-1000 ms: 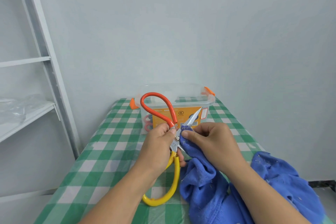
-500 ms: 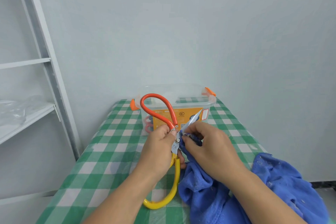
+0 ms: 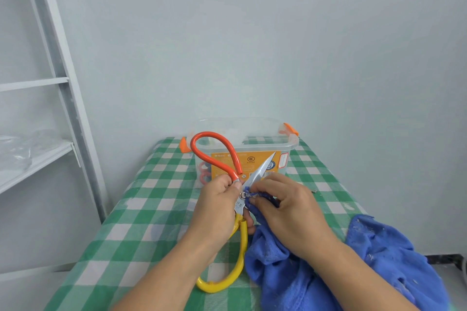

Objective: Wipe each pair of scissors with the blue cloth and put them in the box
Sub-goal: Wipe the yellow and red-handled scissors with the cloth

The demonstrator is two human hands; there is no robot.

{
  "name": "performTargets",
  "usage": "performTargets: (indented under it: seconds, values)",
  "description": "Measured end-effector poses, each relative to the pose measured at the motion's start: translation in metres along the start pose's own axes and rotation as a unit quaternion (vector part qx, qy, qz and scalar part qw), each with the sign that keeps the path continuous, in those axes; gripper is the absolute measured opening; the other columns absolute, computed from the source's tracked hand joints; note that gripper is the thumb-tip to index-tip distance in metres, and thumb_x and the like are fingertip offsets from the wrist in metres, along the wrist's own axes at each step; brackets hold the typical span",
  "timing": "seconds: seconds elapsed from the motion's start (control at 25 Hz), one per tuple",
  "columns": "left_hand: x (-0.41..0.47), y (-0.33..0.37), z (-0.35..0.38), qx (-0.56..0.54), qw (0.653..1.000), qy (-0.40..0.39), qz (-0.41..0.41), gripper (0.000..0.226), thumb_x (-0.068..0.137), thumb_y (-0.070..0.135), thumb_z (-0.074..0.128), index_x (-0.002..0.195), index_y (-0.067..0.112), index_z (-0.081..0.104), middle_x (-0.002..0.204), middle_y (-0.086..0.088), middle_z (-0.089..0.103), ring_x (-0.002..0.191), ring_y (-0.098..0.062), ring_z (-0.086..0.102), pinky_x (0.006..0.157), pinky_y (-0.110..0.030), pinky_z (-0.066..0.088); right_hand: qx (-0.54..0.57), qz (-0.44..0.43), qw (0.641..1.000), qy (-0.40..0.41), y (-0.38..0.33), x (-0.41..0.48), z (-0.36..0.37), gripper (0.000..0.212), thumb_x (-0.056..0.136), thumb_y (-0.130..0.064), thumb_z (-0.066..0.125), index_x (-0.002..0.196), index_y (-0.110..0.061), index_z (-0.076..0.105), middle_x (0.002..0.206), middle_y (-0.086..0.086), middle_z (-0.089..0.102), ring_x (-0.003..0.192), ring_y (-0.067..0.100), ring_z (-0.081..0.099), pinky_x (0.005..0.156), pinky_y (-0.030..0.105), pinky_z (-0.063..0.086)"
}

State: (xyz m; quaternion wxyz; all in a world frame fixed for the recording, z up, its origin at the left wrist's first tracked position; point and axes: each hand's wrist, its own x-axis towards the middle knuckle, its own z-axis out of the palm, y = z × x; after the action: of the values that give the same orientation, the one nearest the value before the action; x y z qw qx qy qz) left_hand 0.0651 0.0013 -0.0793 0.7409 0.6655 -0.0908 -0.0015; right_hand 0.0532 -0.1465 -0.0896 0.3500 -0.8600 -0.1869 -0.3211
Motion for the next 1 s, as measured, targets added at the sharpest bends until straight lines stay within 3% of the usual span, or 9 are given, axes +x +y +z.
performTargets:
  seconds: [0.28,0.4,0.52,0.68,0.76,0.88,1.0]
  values:
    - [0.002,-0.004,-0.001,0.011,1.000,0.005,0.016,0.027,0.105,0.010,0.045,0.097,-0.016,0.049,0.076,-0.020,0.057,0.049,-0.028,0.056,0.050,-0.038,0.052,-0.003,-0.003,1.000,0.008,-0.003,-0.002,0.000,0.007,0.084,-0.016,0.066,0.084,-0.020,0.071,0.082,-0.010,0.062,0.075,0.009,0.056,0.065,0.022,0.043]
    - [0.001,-0.003,0.000,0.001,1.000,0.012,0.016,0.026,0.105,0.009,0.044,0.098,-0.015,0.051,0.073,-0.019,0.058,0.048,-0.027,0.055,0.050,-0.036,0.051,0.014,0.031,0.999,-0.009,-0.005,-0.003,0.001,0.008,0.090,-0.016,0.068,0.085,-0.022,0.068,0.081,-0.011,0.060,0.077,0.006,0.055,0.066,0.017,0.041]
    - [-0.001,0.003,0.001,-0.010,1.000,0.009,0.018,0.025,0.105,0.009,0.044,0.103,-0.015,0.052,0.073,-0.019,0.057,0.048,-0.026,0.054,0.052,-0.037,0.052,0.111,0.116,0.987,0.010,-0.005,-0.004,-0.001,0.013,0.091,-0.016,0.068,0.082,-0.025,0.067,0.073,-0.014,0.063,0.069,0.002,0.056,0.065,0.016,0.041]
    - [-0.005,0.010,0.002,-0.011,1.000,0.003,0.010,0.025,0.107,0.011,0.042,0.104,-0.012,0.052,0.065,-0.020,0.054,0.044,-0.026,0.052,0.050,-0.040,0.055,0.243,0.176,0.949,0.098,-0.003,0.001,-0.013,0.005,0.079,-0.023,0.059,0.077,-0.022,0.064,0.065,-0.003,0.060,0.061,0.012,0.049,0.058,0.032,0.041]
    - [-0.003,0.007,0.000,-0.011,1.000,0.002,0.008,0.026,0.106,0.013,0.044,0.105,-0.012,0.052,0.072,-0.020,0.056,0.047,-0.026,0.053,0.051,-0.041,0.056,0.212,0.148,0.962,0.082,-0.006,0.001,-0.011,0.007,0.083,-0.017,0.063,0.078,-0.022,0.064,0.069,-0.003,0.063,0.062,0.011,0.051,0.060,0.033,0.044]
    - [-0.003,0.007,-0.002,0.016,1.000,-0.008,0.017,0.038,0.098,0.026,0.053,0.103,-0.012,0.051,0.081,-0.018,0.057,0.060,-0.029,0.054,0.063,-0.057,0.055,0.140,0.097,0.983,0.070,-0.010,-0.001,-0.003,0.019,0.088,-0.010,0.067,0.083,-0.027,0.063,0.076,-0.012,0.065,0.066,0.009,0.058,0.064,0.028,0.049]
    - [-0.001,0.004,-0.002,0.015,1.000,-0.012,0.020,0.036,0.101,0.023,0.051,0.101,-0.013,0.049,0.080,-0.019,0.058,0.061,-0.030,0.056,0.063,-0.055,0.055,0.078,0.019,0.995,0.056,-0.006,0.000,-0.001,0.018,0.083,-0.011,0.063,0.083,-0.029,0.064,0.080,-0.010,0.061,0.074,0.014,0.058,0.067,0.029,0.047]
